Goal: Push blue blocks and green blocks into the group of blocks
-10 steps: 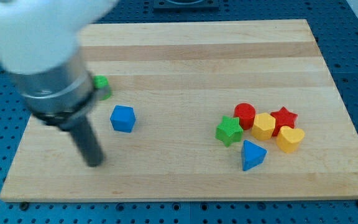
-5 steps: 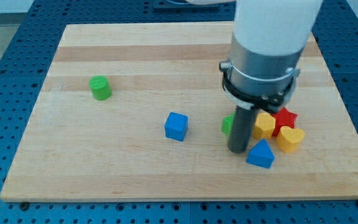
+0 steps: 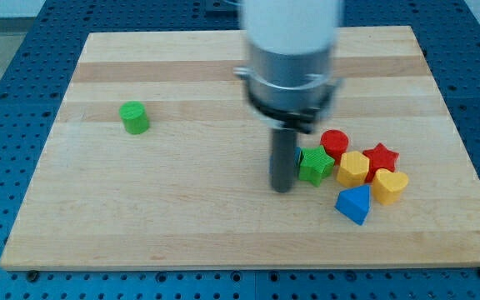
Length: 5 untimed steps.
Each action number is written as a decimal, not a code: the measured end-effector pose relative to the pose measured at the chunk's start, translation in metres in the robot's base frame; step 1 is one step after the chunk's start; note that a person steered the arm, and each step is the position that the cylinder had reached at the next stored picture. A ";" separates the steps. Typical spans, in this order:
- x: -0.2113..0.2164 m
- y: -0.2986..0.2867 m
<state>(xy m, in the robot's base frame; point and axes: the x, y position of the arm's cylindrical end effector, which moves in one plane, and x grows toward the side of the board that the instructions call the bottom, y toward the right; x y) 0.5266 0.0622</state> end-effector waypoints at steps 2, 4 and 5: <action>0.001 -0.193; -0.068 -0.294; -0.109 -0.276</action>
<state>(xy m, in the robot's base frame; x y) 0.4175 -0.2142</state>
